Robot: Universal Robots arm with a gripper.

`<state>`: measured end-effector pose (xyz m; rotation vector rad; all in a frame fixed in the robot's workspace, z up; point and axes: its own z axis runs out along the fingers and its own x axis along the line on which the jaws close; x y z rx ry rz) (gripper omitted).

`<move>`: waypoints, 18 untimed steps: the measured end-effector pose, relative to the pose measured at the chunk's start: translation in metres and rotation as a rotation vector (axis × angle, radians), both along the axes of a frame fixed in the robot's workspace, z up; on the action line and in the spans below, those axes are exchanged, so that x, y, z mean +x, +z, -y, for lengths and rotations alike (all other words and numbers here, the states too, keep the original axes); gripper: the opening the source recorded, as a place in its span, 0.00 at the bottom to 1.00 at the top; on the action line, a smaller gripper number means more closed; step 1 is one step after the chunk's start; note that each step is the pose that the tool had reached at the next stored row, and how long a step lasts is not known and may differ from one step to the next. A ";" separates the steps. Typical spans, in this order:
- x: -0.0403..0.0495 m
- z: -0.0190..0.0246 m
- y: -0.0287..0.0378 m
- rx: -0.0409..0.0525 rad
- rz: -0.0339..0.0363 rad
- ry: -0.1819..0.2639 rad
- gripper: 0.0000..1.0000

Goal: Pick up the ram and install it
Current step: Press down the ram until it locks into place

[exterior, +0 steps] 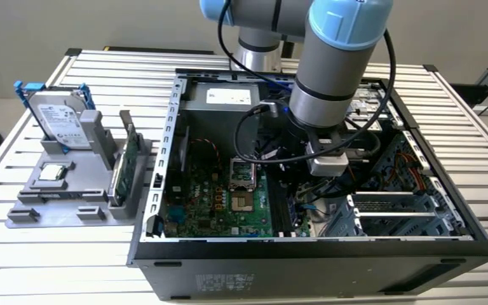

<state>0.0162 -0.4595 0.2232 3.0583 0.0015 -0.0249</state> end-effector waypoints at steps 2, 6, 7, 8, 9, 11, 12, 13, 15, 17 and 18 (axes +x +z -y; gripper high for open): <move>0.0011 -0.0001 -0.0001 0.0001 0.0000 0.000 0.00; 0.0015 -0.0002 -0.0006 0.0002 0.0000 0.000 0.00; 0.0016 -0.0002 -0.0011 0.0004 0.0001 0.000 0.00; 0.0016 -0.0002 -0.0018 0.0004 0.0001 0.000 0.00; 0.0016 -0.0002 -0.0027 0.0002 0.0001 0.000 0.00; 0.0016 -0.0003 -0.0043 0.0001 0.0000 0.000 0.00; 0.0016 -0.0003 -0.0046 0.0000 0.0000 0.000 0.00; 0.0016 -0.0004 -0.0047 -0.0002 -0.0001 0.000 0.00; 0.0016 -0.0004 -0.0052 0.0001 0.0000 0.000 0.00; 0.0016 -0.0004 -0.0052 0.0001 0.0000 0.000 0.00; 0.0015 -0.0004 -0.0052 0.0001 0.0000 0.000 0.00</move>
